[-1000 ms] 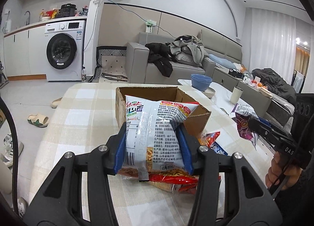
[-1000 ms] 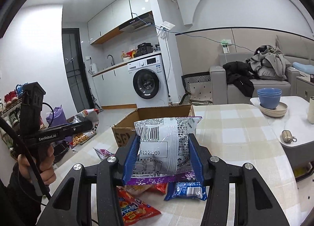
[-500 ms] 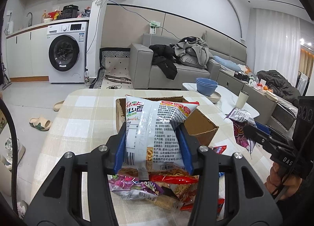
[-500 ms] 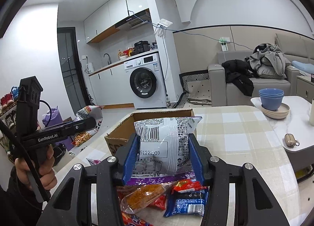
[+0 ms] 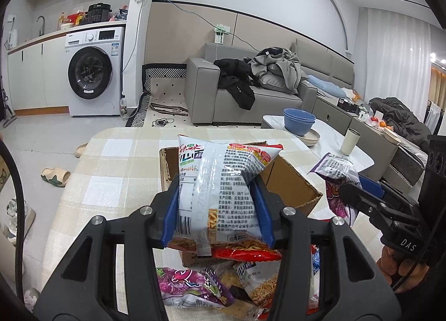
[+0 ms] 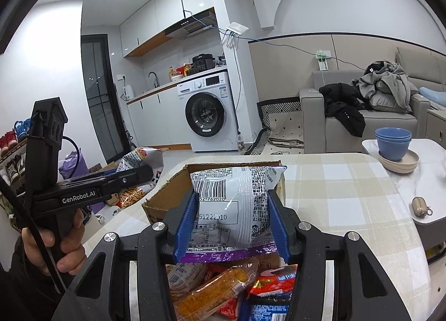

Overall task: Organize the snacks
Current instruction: 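Lift the white noodle-snack bag with the left tool toward the cardboard box, then lower the bag into the box and open the left tool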

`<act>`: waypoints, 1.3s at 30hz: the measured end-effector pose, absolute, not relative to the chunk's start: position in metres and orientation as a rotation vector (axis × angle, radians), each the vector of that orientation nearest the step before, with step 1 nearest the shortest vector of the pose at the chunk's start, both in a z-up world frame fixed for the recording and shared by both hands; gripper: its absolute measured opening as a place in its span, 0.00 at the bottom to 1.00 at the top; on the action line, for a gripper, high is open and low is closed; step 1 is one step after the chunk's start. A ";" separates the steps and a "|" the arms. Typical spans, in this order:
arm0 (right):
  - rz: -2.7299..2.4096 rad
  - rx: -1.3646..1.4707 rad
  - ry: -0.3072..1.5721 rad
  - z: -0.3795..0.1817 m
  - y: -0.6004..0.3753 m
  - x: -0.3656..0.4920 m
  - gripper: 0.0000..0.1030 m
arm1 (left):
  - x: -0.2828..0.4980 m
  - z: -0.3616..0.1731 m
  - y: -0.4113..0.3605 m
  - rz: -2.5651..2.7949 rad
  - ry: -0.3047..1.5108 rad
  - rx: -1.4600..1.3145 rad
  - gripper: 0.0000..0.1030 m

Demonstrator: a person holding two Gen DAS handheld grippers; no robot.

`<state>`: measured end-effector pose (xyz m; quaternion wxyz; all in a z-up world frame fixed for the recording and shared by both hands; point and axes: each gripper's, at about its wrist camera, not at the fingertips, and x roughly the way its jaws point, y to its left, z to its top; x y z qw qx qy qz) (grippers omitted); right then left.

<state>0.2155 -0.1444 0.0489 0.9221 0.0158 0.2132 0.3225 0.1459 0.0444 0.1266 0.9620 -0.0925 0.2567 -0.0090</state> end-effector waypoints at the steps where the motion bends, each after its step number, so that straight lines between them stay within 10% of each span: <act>1: 0.665 0.033 0.441 0.049 -0.143 0.218 0.49 | 0.152 0.126 0.045 -0.016 0.523 -0.188 0.43; 39: 0.683 -0.045 0.502 0.024 -0.088 0.278 0.49 | 0.268 0.065 0.020 0.014 0.599 -0.105 0.44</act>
